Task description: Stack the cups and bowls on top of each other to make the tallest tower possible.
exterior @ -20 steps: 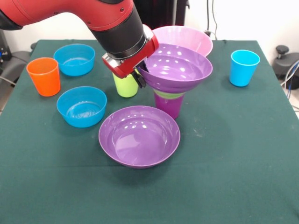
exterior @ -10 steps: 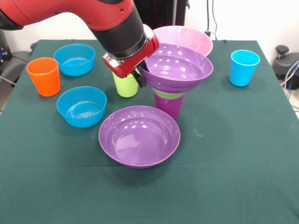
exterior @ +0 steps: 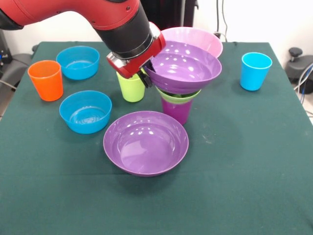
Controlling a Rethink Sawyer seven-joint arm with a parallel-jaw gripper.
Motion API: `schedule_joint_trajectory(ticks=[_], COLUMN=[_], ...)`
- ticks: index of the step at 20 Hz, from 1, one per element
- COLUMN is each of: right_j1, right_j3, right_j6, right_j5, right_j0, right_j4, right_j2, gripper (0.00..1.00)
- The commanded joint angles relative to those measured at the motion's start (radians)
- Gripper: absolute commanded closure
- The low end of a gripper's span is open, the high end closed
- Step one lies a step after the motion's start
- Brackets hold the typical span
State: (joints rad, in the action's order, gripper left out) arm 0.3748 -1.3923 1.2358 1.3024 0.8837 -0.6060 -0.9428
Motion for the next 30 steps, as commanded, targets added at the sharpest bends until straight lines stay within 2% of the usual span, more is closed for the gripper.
schedule_joint_trajectory(ticks=[1,6,12,17,23,30], right_j1=[0.045,0.054,0.040,0.019,-0.007,-0.016], right_j3=[-0.020,-0.021,-0.016,-0.026,-0.016,-0.034], right_j6=[-0.340,-0.348,-0.335,-0.296,-0.246,-0.243], right_j5=[0.173,0.200,0.181,0.101,0.044,0.002], right_j0=[-0.014,-0.006,-0.012,-0.003,-0.023,-0.005], right_j4=[-0.013,-0.025,-0.034,0.000,0.023,0.032], right_j2=[0.016,0.012,0.006,-0.024,-0.040,-0.055], gripper=[1.00,1.00,1.00,1.00,1.00,1.00])
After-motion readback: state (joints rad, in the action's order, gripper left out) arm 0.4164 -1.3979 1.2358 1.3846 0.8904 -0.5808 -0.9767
